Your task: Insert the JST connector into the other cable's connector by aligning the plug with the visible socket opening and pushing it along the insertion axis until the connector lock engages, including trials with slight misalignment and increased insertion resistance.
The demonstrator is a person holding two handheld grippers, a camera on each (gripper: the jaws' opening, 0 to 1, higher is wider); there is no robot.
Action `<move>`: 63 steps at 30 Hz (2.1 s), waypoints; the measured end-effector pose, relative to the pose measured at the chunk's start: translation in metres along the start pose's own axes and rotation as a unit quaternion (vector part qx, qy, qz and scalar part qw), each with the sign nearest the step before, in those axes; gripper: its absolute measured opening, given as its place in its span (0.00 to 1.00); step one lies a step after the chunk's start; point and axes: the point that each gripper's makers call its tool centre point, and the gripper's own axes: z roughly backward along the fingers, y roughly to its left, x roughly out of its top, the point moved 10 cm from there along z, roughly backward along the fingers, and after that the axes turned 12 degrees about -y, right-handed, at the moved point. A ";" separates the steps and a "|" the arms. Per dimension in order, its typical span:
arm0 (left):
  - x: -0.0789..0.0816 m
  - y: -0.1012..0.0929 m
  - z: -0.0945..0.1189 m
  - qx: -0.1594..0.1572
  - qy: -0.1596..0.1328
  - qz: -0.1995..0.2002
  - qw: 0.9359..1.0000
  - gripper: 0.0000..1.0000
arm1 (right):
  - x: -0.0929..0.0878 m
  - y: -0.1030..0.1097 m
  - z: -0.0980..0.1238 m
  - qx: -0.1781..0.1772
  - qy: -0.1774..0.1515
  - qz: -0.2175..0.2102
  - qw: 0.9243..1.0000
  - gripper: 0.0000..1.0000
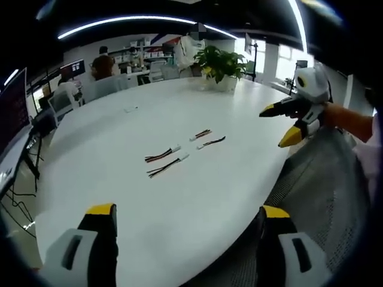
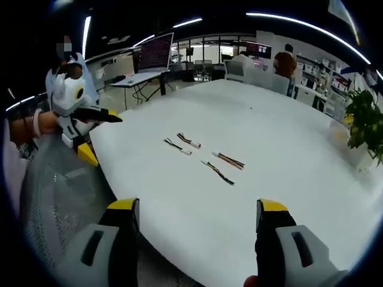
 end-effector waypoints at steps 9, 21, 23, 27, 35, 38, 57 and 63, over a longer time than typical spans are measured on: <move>0.000 0.001 0.000 -0.002 -0.002 0.002 1.000 0.98 | 0.001 -0.001 -0.001 -0.003 0.000 0.004 1.000 0.77; 0.002 0.002 -0.003 -0.007 -0.009 0.003 1.000 0.97 | 0.008 -0.003 -0.005 -0.003 -0.006 0.013 1.000 0.76; 0.003 0.002 -0.004 -0.010 -0.008 0.000 1.000 0.97 | 0.009 -0.004 -0.005 -0.002 -0.010 0.013 1.000 0.76; 0.007 0.003 -0.006 -0.011 -0.014 -0.006 1.000 0.97 | 0.013 -0.006 -0.007 0.000 -0.016 0.016 1.000 0.75; 0.018 0.006 -0.009 -0.045 -0.048 -0.004 0.998 0.99 | 0.020 -0.011 -0.008 0.006 -0.023 0.021 0.999 0.73; 0.024 0.011 -0.011 -0.048 -0.064 -0.011 0.997 0.99 | 0.023 -0.012 -0.009 0.008 -0.025 0.024 0.999 0.73; 0.049 0.043 -0.030 -0.055 -0.106 -0.032 0.992 0.97 | 0.038 -0.035 -0.028 0.023 -0.042 0.042 0.998 0.71; 0.051 0.046 -0.038 -0.073 -0.099 -0.036 0.992 0.89 | 0.041 -0.045 -0.034 0.037 -0.055 0.043 0.997 0.67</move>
